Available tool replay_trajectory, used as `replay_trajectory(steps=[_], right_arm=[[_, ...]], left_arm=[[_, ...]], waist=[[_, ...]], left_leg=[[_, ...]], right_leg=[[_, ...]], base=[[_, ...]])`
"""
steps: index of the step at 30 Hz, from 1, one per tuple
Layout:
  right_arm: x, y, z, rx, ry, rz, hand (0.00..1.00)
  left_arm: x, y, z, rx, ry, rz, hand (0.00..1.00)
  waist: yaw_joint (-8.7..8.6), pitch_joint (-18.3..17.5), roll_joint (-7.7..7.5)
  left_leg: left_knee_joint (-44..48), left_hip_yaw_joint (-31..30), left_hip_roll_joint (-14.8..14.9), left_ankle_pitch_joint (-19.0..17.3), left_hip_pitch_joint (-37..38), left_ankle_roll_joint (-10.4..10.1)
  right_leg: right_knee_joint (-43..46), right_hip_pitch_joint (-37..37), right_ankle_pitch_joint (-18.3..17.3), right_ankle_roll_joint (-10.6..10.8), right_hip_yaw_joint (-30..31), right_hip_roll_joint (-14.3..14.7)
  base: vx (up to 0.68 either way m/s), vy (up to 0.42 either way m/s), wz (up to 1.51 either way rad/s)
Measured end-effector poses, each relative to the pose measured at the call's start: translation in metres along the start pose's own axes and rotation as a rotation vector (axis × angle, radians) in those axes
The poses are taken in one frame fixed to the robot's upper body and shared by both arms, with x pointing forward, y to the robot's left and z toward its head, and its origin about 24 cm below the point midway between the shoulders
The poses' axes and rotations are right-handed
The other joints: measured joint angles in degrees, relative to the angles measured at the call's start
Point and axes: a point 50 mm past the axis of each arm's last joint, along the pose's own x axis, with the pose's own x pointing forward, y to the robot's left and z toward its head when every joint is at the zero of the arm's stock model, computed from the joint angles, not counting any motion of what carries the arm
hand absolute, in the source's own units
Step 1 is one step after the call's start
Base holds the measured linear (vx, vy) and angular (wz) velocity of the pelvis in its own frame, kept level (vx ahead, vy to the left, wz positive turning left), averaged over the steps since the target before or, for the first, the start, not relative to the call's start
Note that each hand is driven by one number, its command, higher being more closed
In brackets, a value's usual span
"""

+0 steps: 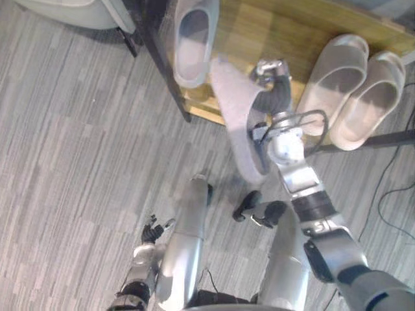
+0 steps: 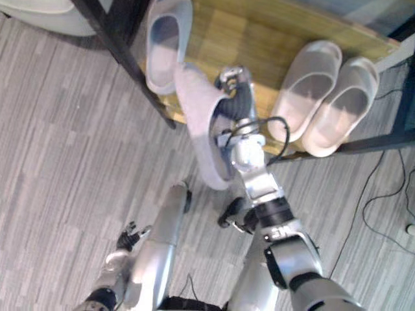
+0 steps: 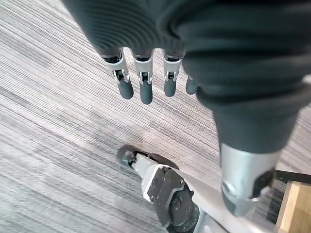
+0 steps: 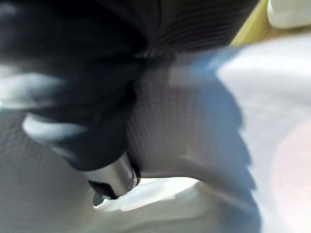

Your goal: Organize the slippers on the shoe rack

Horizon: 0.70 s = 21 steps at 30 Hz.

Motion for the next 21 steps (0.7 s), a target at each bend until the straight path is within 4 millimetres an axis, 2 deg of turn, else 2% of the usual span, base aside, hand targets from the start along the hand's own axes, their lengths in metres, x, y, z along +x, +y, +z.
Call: replay_trajectory(steps=[6, 16, 21], right_arm=[[0.026, -0.023, 0.012, -0.060, -0.014, -0.180, 1.00], [0.061, -0.022, 0.003, -0.207, 0.100, -0.227, 1.00], [0.082, -0.022, 0.018, -0.223, 0.084, -0.269, 1.00]], left_arm=[[0.002, -0.002, 0.009, -0.007, -0.032, 0.022, 0.00], [0.005, -0.007, 0.017, -0.018, -0.055, 0.030, 0.00], [0.006, -0.012, 0.023, -0.017, -0.079, 0.026, 0.00]], waist=[[0.80, -0.01, -0.02], [2.11, -0.01, -0.02], [3.02, -0.02, -0.03]], left_leg=[[3.07, -1.71, -0.83, -0.50, -4.30, -0.99], [3.91, -4.38, -2.34, 0.17, -7.98, -2.75], [3.88, -5.50, -3.47, 0.64, -9.76, -3.58]], right_leg=[[3.93, -3.34, -1.98, -0.73, -1.30, -1.39], [6.15, -5.20, -3.84, -1.28, -4.07, -3.04], [7.19, -6.49, -4.92, -1.56, -4.93, -3.96]], base=[[-0.03, -0.011, 0.10], [-0.01, -0.007, 0.13], [0.00, 0.000, 0.14]])
